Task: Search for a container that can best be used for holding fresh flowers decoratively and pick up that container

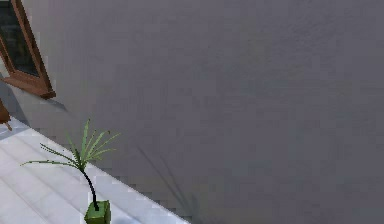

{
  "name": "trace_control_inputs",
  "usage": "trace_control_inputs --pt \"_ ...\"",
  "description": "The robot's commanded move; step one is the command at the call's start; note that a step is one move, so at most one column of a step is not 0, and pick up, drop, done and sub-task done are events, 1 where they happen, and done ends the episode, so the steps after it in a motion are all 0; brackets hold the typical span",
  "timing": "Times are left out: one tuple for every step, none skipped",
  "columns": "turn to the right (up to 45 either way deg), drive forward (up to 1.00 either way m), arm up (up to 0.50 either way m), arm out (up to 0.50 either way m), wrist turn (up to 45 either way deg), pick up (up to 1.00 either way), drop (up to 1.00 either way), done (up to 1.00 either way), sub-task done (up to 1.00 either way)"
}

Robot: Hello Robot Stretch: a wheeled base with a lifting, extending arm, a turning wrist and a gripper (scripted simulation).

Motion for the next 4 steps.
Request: trace_control_inputs --pt "0.0 0.00 0.00 0.00 15.0 0.00 0.00 0.00 0.00" --pt "0.0 0.00 -0.30 0.00 0.0 0.00 0.00 0.00 0.00" --pt "0.0 0.00 0.00 0.00 0.0 1.00 0.00 0.00 0.00" --pt "0.0 0.00 0.10 0.00 0.0 0.00 0.00 0.00 0.00"
